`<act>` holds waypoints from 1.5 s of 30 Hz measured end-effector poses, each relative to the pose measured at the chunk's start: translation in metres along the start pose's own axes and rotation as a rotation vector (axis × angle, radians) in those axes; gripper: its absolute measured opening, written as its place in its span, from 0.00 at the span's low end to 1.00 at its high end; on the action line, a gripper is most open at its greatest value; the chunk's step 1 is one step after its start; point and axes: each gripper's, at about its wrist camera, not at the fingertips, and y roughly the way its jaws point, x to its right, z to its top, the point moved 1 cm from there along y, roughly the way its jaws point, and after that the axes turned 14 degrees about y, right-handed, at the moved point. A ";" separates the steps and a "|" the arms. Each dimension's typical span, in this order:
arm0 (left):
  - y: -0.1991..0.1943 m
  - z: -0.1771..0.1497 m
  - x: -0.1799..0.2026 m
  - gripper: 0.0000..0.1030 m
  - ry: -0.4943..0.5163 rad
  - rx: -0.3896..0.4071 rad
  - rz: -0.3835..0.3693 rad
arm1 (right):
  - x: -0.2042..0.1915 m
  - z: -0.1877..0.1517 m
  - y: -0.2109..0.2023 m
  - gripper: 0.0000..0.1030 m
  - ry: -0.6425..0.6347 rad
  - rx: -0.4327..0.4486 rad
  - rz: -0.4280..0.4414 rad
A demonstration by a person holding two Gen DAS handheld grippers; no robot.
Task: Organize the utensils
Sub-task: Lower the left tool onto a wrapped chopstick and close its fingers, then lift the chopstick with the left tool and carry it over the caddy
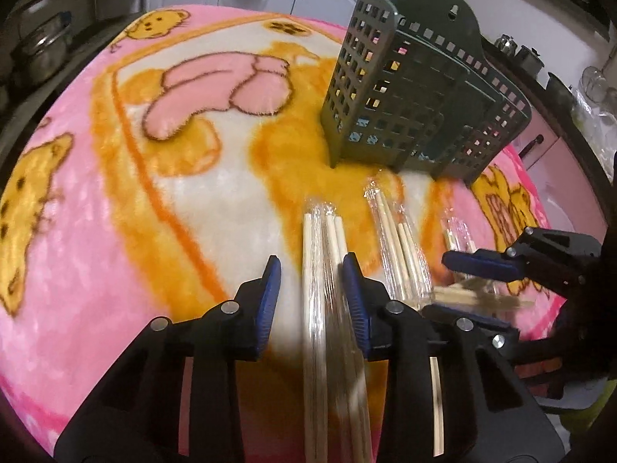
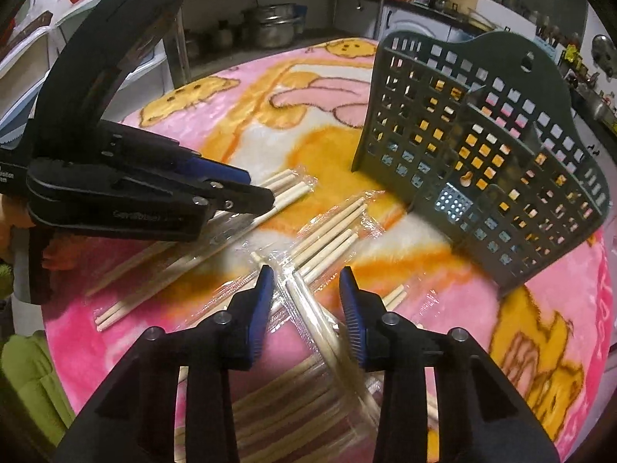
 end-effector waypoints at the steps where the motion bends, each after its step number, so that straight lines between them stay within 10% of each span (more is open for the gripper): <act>1: 0.001 0.001 -0.002 0.26 -0.003 -0.002 0.001 | 0.001 0.001 0.002 0.33 0.001 -0.010 0.011; 21: 0.016 0.026 -0.020 0.06 -0.001 -0.040 -0.018 | 0.027 0.017 -0.017 0.08 0.108 0.010 0.140; 45: -0.095 0.103 0.048 0.03 0.183 0.303 -0.054 | 0.087 0.033 -0.144 0.05 0.290 0.375 0.161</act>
